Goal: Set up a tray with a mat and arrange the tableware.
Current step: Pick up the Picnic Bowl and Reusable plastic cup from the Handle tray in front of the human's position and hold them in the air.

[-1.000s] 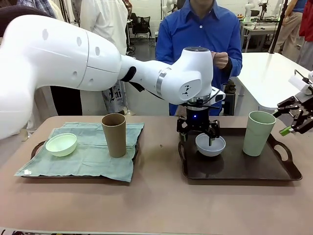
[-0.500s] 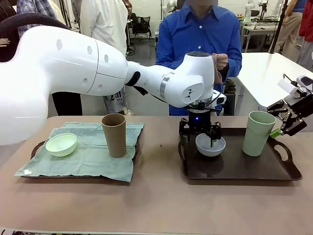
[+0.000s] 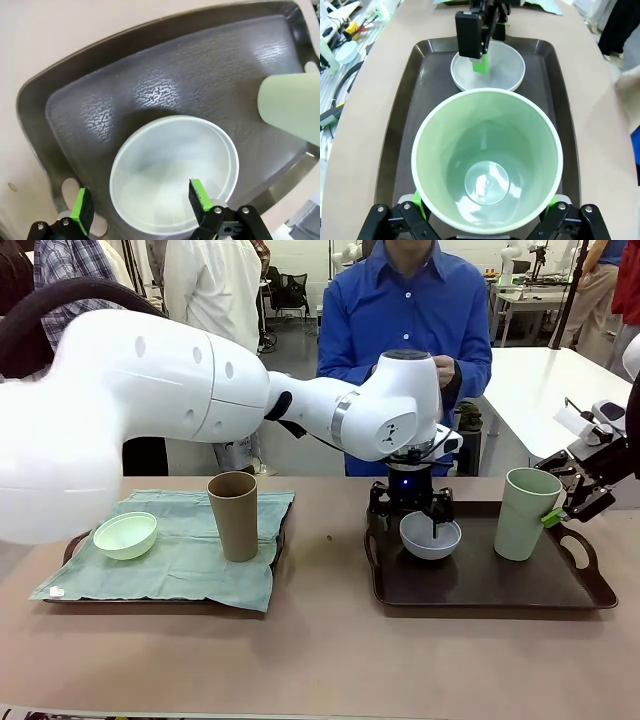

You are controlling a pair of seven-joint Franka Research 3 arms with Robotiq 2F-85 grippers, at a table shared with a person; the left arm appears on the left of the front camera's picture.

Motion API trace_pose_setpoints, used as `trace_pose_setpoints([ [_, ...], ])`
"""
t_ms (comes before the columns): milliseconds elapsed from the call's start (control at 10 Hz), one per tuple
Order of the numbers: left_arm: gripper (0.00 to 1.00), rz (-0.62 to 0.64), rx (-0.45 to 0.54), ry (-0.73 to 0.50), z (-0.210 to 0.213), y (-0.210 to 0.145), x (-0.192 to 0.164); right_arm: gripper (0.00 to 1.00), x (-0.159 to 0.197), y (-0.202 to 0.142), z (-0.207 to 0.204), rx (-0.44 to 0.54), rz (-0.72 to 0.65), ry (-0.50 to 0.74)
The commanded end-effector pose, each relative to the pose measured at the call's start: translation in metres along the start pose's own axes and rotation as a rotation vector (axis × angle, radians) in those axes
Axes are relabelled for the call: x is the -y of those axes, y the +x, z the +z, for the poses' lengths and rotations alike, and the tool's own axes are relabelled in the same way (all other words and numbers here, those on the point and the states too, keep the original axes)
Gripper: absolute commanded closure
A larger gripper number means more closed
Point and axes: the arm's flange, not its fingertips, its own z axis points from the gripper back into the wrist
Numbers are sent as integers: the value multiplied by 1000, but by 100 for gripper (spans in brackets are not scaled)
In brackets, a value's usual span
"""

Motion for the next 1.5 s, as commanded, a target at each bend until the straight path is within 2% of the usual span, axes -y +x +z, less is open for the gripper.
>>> trace_pose_setpoints([
  [0, 0, 44, 5, 36, -6, 11, 6, 0, 2, -1, -12, 9, -31, 14],
  [600, 0, 88, 56, 75, -9, 13, 5, 0, 2, -4, -21, 58, -4, 42],
  [700, 34, 87, 68, 74, -8, 14, 5, 0, 1, -4, -21, 68, 2, 46],
  [800, 51, 91, 80, 80, -8, 14, 5, 57, 0, -5, -22, 81, 23, 47],
  [900, 86, 91, 87, 84, -8, 14, 5, 57, 1, -6, -23, 89, 23, 53],
  [1000, 100, 90, 88, 86, -8, 14, 5, 100, 1, -7, -24, 99, 20, 55],
  [1100, 100, 93, 88, 88, -8, 14, 5, 62, 1, -8, -25, 109, 16, 59],
  [1200, 100, 94, 87, 90, -8, 14, 5, 100, 2, -10, -26, 118, 15, 63],
  [1300, 86, 99, 87, 93, -8, 14, 5, 100, 2, -11, -26, 125, 14, 66],
  [1400, 94, 103, 88, 93, -7, 15, 4, 100, 2, -12, -26, 130, 18, 66],
])
